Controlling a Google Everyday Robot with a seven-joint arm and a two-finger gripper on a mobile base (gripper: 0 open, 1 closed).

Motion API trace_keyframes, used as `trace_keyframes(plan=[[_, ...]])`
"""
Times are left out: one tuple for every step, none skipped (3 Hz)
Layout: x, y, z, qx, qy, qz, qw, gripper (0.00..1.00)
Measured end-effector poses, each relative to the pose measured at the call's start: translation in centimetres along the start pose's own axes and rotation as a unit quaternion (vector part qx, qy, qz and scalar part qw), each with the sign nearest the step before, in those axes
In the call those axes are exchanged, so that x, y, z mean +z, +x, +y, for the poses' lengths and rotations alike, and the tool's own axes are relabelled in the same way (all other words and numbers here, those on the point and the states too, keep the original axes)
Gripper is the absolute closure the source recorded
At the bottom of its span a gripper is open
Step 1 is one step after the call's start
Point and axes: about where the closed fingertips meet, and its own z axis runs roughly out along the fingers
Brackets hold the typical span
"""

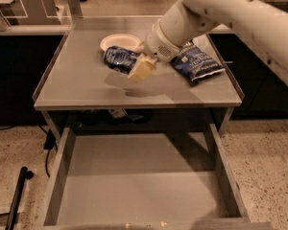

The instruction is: Place pepsi can into top drawer

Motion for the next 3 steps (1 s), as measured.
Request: trace_keyframes(plan=[[-3.6, 0.0, 2.1, -0.012, 0.006, -0.014, 0.9998, 1.00], [-7.2, 0.6, 5.0, -0.017, 0.015, -0.026, 0.9994, 1.00], [-10.9, 1.0, 9.0, -0.016, 0.028, -0.046, 0.9984, 1.00]])
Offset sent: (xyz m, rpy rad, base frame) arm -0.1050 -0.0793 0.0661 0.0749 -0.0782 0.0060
